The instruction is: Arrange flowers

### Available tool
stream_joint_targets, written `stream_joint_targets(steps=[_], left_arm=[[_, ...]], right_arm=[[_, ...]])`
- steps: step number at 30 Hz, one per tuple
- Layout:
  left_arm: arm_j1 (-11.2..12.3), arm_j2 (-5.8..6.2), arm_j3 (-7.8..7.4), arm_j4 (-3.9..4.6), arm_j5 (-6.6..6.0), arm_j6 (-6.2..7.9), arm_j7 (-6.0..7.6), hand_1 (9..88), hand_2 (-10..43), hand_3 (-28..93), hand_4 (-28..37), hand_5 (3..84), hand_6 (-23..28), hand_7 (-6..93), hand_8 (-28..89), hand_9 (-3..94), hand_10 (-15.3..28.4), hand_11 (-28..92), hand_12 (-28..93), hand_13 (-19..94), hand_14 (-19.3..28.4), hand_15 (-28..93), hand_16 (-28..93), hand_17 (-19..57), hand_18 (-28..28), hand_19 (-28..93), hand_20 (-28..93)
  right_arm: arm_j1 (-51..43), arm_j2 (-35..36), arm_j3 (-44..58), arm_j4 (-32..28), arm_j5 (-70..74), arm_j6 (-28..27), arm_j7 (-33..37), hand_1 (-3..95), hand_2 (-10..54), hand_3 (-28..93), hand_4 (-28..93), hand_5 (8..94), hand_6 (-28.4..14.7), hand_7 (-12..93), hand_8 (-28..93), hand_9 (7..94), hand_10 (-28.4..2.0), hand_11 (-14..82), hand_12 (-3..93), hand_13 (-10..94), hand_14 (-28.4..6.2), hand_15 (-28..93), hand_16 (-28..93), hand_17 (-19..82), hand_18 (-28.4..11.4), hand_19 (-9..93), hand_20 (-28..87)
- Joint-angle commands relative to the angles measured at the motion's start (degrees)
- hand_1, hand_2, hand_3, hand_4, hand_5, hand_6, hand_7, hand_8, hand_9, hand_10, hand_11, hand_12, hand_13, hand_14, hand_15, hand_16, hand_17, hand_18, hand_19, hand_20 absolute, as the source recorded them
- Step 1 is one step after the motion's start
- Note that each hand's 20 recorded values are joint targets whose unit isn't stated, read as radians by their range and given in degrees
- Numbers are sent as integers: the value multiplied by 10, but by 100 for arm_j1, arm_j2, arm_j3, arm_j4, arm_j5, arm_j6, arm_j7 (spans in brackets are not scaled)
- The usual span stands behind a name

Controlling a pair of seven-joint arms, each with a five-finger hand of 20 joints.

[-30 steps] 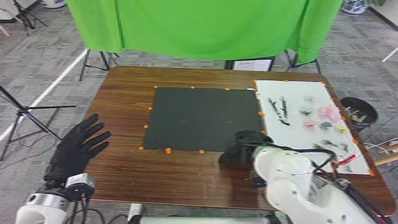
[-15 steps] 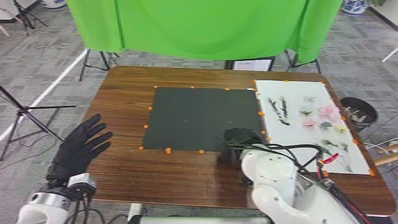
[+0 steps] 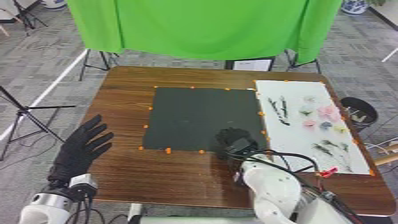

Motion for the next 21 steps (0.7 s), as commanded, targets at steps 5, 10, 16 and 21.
stream_joint_targets(steps=[5,10,16,21], left_arm=[[36,-39,-16,-16,27,13,-27,259,-51,687,-270,264,33,196,-99,230,114,185,193,194,159,287,19,-91,226,397,94],[47,-14,-36,-34,27,21,-30,259,-51,687,-269,263,32,197,-100,230,115,186,195,194,158,291,20,-91,226,398,94],[135,32,-138,-87,39,80,20,260,-53,688,-270,263,32,199,-100,230,114,187,195,194,158,292,19,-90,226,399,94],[207,62,-189,-128,46,148,82,260,-54,687,-270,263,31,201,-101,230,115,188,194,195,158,296,19,-90,226,399,93]], right_arm=[[132,87,-1,-61,619,888,-137,375,-95,900,-68,765,-52,544,229,861,-66,741,522,807,-81,901,400,507,-220,932,752],[537,-127,-182,3,958,736,-41,370,-95,907,-69,767,-52,544,233,865,-64,742,520,812,-77,901,398,513,-218,932,755],[1256,-624,-720,318,1043,581,136,368,-95,911,-70,777,-45,538,232,870,-62,737,515,823,-74,896,395,528,-219,932,756],[1712,-1236,-1113,651,916,253,355,365,-95,911,-63,793,-39,520,239,880,-59,728,514,835,-72,891,396,542,-219,932,757]])
